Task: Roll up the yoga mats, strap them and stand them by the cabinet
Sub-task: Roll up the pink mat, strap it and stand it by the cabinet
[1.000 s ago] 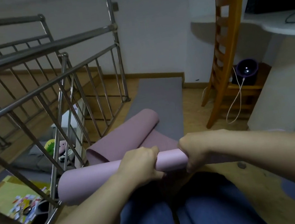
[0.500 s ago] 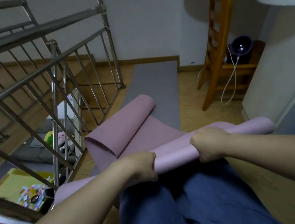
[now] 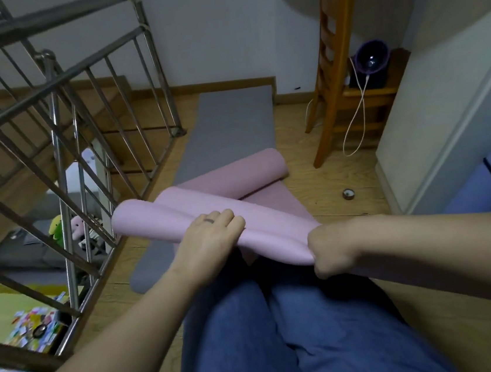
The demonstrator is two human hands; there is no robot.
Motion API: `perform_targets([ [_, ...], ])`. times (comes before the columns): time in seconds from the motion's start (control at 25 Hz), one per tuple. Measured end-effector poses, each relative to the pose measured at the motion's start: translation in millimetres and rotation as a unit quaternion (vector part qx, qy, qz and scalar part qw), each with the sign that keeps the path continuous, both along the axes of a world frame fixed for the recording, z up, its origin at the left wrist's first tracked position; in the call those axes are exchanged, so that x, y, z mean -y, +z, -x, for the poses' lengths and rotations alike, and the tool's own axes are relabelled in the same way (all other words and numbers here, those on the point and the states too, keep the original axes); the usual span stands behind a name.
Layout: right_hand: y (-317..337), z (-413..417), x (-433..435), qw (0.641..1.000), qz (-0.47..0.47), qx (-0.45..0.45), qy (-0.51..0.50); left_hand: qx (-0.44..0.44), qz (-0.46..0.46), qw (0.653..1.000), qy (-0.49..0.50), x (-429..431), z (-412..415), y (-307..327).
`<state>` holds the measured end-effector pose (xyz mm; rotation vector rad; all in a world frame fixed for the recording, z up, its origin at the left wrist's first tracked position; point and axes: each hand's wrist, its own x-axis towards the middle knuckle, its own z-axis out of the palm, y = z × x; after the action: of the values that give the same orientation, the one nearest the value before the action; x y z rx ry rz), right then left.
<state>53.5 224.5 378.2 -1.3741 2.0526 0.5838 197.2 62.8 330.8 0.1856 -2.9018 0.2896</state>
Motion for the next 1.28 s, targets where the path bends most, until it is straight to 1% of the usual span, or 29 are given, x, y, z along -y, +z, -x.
perform_targets([
  [0.08,-6,9,3,0.999,0.018,0.025,-0.013,0.063,-0.041,0.997,0.01,1,2,3],
  [0.12,-8,15,3,0.999,0.014,0.03,-0.015,0.124,-0.066,0.99,0.026,-4,3,3],
  [0.2,-11,28,-1,0.999,-0.003,0.031,-0.016,0.244,-0.134,0.959,0.05,-20,5,-3],
  [0.24,-13,34,-5,0.999,-0.01,0.029,-0.018,0.277,-0.167,0.944,0.059,-28,6,-6],
  [0.32,-18,40,-12,1.0,-0.003,0.015,-0.008,0.285,-0.218,0.929,0.085,-37,12,-7],
  [0.4,-26,40,-18,0.998,0.04,-0.038,0.019,0.277,-0.237,0.924,0.113,-38,17,-5],
  [0.48,-29,34,-24,0.989,0.117,-0.093,0.025,0.249,-0.233,0.931,0.131,-38,18,-1],
  [0.56,-31,26,-29,0.975,0.186,-0.12,0.032,0.237,-0.216,0.936,0.143,-41,15,1],
  [0.64,-34,15,-34,0.965,0.224,-0.13,0.042,0.241,-0.205,0.936,0.154,-45,11,0],
  [0.72,-38,5,-39,0.96,0.241,-0.135,0.042,0.25,-0.198,0.935,0.154,-50,9,-2],
  [0.84,-43,-3,-52,0.961,0.237,-0.141,0.03,0.285,-0.201,0.926,0.147,-59,9,-9],
  [1.0,-52,-8,-61,0.979,0.181,-0.094,-0.02,0.32,-0.182,0.918,0.147,-74,7,-15],
  [1.08,-56,-5,-59,0.984,0.162,-0.068,-0.039,0.329,-0.206,0.909,0.153,-76,5,-15],
  [1.2,-61,6,-53,0.988,0.134,-0.021,-0.073,0.298,-0.291,0.9,0.128,-67,2,-19],
  [1.24,-63,9,-51,0.989,0.127,-0.003,-0.08,0.279,-0.293,0.908,0.112,-67,-1,-19],
  [1.28,-66,11,-50,0.989,0.123,0.013,-0.083,0.265,-0.258,0.924,0.097,-69,-6,-19],
])
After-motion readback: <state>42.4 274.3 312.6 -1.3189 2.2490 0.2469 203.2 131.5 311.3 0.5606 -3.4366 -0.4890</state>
